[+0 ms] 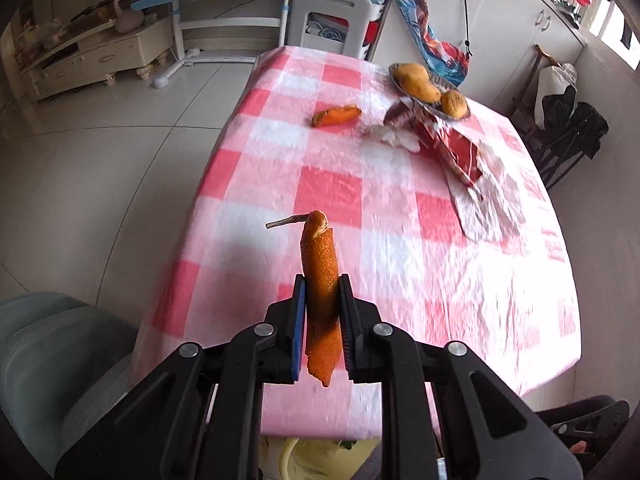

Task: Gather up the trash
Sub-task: 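Carry the peel and milk carton over the yellow bucket and open both tools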

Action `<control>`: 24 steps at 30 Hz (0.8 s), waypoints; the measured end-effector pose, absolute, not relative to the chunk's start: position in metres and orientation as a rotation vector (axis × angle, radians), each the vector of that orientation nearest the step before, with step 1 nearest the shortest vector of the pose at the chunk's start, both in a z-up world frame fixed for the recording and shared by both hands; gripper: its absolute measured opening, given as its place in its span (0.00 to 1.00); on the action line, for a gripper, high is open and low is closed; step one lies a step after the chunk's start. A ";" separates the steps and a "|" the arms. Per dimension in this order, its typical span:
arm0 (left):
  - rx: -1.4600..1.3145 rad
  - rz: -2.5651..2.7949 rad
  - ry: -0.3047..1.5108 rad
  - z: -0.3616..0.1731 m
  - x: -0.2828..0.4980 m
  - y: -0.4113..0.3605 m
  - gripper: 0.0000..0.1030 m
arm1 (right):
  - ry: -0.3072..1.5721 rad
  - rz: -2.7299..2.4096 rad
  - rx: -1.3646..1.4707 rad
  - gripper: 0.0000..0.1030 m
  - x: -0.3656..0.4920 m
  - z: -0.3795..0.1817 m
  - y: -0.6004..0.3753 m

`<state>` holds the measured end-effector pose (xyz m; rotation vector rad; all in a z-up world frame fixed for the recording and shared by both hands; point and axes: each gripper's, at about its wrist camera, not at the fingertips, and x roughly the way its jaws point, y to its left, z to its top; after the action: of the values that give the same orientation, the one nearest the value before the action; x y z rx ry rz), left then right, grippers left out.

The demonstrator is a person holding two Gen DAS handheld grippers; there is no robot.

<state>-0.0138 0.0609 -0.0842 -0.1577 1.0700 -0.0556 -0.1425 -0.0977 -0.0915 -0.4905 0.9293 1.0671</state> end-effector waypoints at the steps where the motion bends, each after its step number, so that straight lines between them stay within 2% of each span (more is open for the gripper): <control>1: -0.147 -0.063 1.083 -0.087 -0.023 0.057 0.15 | 0.954 1.088 -0.514 0.31 -0.150 -0.100 -0.093; 3: -0.123 -0.075 1.116 -0.095 -0.043 0.047 0.15 | 0.973 1.093 -0.572 0.35 -0.164 -0.115 -0.086; 4: -0.106 -0.080 1.137 -0.101 -0.054 0.041 0.15 | 0.966 1.081 -0.603 0.49 -0.169 -0.121 -0.085; 5: -0.091 -0.080 1.154 -0.106 -0.065 0.036 0.15 | 0.976 1.081 -0.618 0.54 -0.174 -0.127 -0.086; 7: -0.045 -0.073 1.164 -0.110 -0.088 0.026 0.15 | 0.991 1.065 -0.650 0.55 -0.181 -0.136 -0.088; 11: -0.001 -0.073 1.227 -0.127 -0.134 0.014 0.15 | 1.002 0.976 -0.746 0.64 -0.191 -0.152 -0.097; 14: 0.006 -0.111 1.289 -0.143 -0.160 0.005 0.15 | 0.985 0.895 -0.756 0.65 -0.187 -0.153 -0.102; 17: 0.061 -0.165 1.328 -0.151 -0.174 -0.008 0.15 | 0.946 0.793 -0.736 0.77 -0.179 -0.148 -0.109; 18: 0.072 -0.160 1.319 -0.150 -0.176 -0.009 0.20 | 0.941 0.768 -0.723 0.77 -0.177 -0.146 -0.111; 20: 0.071 -0.130 1.269 -0.142 -0.177 -0.006 0.40 | 0.934 0.731 -0.689 0.78 -0.174 -0.143 -0.115; 21: 0.056 -0.107 1.223 -0.135 -0.177 -0.002 0.55 | 0.927 0.715 -0.675 0.78 -0.174 -0.143 -0.116; 22: 0.043 -0.075 1.173 -0.127 -0.178 0.001 0.61 | 0.920 0.701 -0.664 0.79 -0.176 -0.145 -0.113; 24: 0.019 -0.034 1.080 -0.109 -0.171 0.009 0.65 | 0.908 0.689 -0.664 0.79 -0.179 -0.148 -0.110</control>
<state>-0.1712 0.0095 -0.1093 0.0191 1.0801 -0.0340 -0.1790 -0.1101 -0.1475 -0.6643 0.9076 0.6887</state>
